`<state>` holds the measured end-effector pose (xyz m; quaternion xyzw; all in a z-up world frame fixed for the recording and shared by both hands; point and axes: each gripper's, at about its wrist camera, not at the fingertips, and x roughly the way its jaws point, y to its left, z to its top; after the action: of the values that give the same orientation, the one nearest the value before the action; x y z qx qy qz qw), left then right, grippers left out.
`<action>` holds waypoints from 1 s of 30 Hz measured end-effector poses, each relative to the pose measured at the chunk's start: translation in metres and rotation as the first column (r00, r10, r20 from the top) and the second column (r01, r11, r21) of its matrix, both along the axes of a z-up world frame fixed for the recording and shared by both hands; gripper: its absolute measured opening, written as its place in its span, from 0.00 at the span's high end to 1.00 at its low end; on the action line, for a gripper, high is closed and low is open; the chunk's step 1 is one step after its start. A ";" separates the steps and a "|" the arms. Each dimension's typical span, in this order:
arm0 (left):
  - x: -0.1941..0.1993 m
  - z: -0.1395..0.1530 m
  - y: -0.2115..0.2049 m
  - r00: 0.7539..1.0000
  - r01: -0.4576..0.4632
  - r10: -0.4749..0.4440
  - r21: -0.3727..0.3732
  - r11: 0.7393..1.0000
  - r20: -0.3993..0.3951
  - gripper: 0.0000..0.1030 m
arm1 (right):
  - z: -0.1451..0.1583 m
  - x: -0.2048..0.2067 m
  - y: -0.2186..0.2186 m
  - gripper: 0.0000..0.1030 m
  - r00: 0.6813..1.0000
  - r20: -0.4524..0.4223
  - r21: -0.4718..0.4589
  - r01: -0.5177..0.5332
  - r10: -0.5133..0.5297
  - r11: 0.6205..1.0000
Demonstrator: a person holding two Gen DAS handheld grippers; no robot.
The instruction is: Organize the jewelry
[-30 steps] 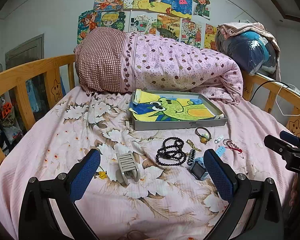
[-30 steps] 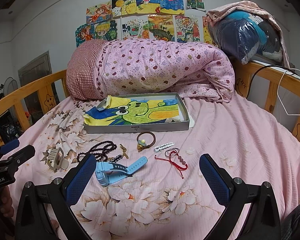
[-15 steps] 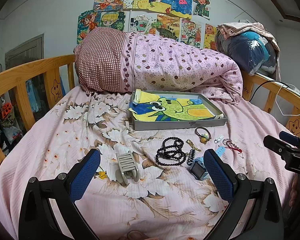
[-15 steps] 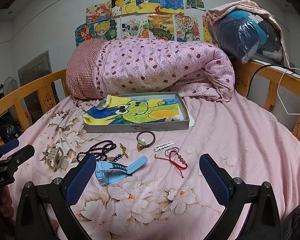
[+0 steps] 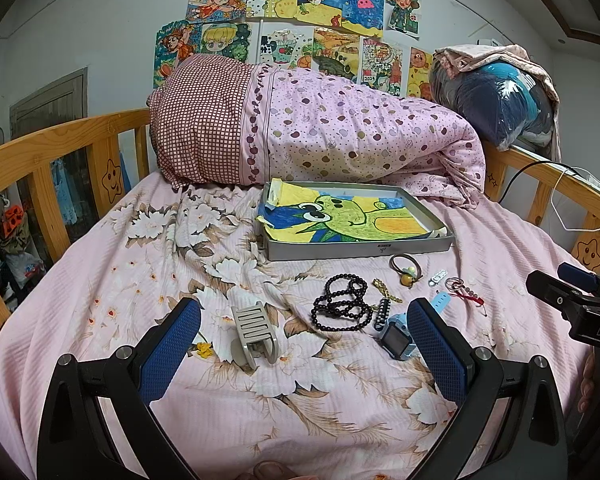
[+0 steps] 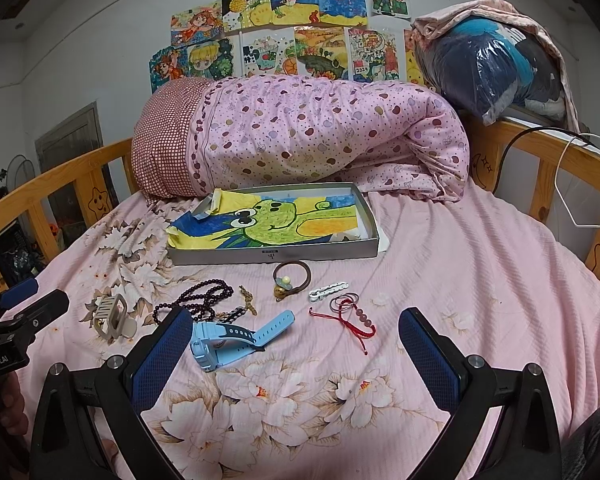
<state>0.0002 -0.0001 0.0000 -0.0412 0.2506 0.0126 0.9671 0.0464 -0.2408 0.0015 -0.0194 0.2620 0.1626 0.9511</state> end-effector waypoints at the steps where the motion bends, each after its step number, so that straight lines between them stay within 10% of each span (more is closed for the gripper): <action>1: 0.000 0.000 0.000 1.000 0.000 0.000 0.000 1.000 0.000 0.02 | 0.000 0.000 0.000 0.00 1.000 0.000 0.000 0.000 0.000 1.000; 18: 0.000 0.000 0.000 1.000 -0.003 0.003 -0.001 1.000 -0.003 0.02 | -0.002 0.001 -0.001 0.00 1.000 -0.013 0.008 -0.001 0.001 1.000; 30: 0.025 -0.021 0.025 0.987 -0.085 0.081 -0.022 0.996 -0.141 0.02 | -0.039 0.025 0.031 0.00 0.961 -0.215 0.064 -0.165 0.175 0.984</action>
<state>0.0249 0.0246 -0.0210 -0.0639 0.3162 0.0521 0.9451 0.0714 -0.2095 -0.0378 -0.0021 0.3591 0.2506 0.8990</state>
